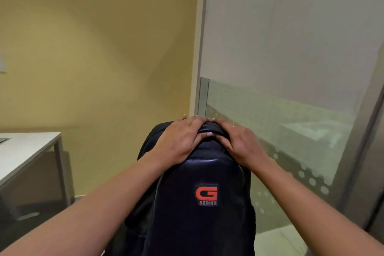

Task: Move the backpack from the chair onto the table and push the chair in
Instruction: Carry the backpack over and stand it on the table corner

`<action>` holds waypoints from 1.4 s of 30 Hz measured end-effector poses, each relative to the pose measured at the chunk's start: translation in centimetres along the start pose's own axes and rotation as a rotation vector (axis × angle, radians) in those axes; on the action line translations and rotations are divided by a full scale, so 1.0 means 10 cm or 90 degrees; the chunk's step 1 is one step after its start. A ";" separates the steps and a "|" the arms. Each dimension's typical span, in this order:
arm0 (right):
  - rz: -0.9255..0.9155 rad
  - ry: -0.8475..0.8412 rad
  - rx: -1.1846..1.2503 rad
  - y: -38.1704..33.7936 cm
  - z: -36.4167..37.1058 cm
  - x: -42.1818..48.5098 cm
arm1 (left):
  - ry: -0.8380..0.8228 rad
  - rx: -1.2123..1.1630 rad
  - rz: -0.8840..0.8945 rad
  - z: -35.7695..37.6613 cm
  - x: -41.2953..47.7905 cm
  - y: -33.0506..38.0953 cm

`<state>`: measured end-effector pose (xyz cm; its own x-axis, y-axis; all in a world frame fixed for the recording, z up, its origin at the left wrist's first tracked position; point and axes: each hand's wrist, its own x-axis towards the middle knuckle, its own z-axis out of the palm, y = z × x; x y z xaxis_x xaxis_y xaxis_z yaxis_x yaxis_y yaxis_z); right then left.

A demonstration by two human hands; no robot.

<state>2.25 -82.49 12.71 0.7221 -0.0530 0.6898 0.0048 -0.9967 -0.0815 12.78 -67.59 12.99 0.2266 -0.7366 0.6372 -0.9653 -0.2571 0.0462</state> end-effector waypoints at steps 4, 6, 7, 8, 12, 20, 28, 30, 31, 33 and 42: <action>-0.023 -0.031 0.049 0.43 0.32 0.29 | -0.011 0.029 -0.045 0.29 0.30 -0.21; -0.038 -0.025 0.069 0.62 0.45 0.44 | -0.016 0.043 -0.060 0.44 0.46 -0.31; -0.049 -0.025 0.074 0.72 0.51 0.51 | -0.015 0.053 -0.067 0.51 0.53 -0.37; -0.061 -0.029 0.076 0.81 0.57 0.58 | -0.011 0.065 -0.073 0.58 0.60 -0.42; -0.113 -0.038 0.096 1.13 0.85 0.91 | 0.011 0.127 -0.110 0.81 0.81 -0.65; -0.166 -0.094 0.094 1.62 1.53 1.62 | 0.010 0.122 -0.196 1.26 1.21 -1.28; -0.202 -0.139 0.106 1.90 2.32 2.43 | -0.010 0.133 -0.227 1.56 1.60 -2.24; -0.214 -0.143 0.119 1.91 2.54 2.64 | -0.019 0.135 -0.244 1.58 1.66 -2.50; -0.225 -0.144 0.126 1.91 2.64 2.74 | -0.021 0.135 -0.252 1.58 1.68 -2.62; -0.250 -0.143 0.142 1.89 2.84 2.93 | -0.022 0.143 -0.262 1.59 1.71 -2.85; -0.293 -0.145 0.227 1.66 3.85 3.79 | -0.045 0.301 -0.342 1.63 1.70 -3.98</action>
<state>56.36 -98.65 9.79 0.7204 0.4302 0.5441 0.5524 -0.8302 -0.0751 57.15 -80.03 9.46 0.6781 -0.4670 0.5675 -0.5621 -0.8270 -0.0089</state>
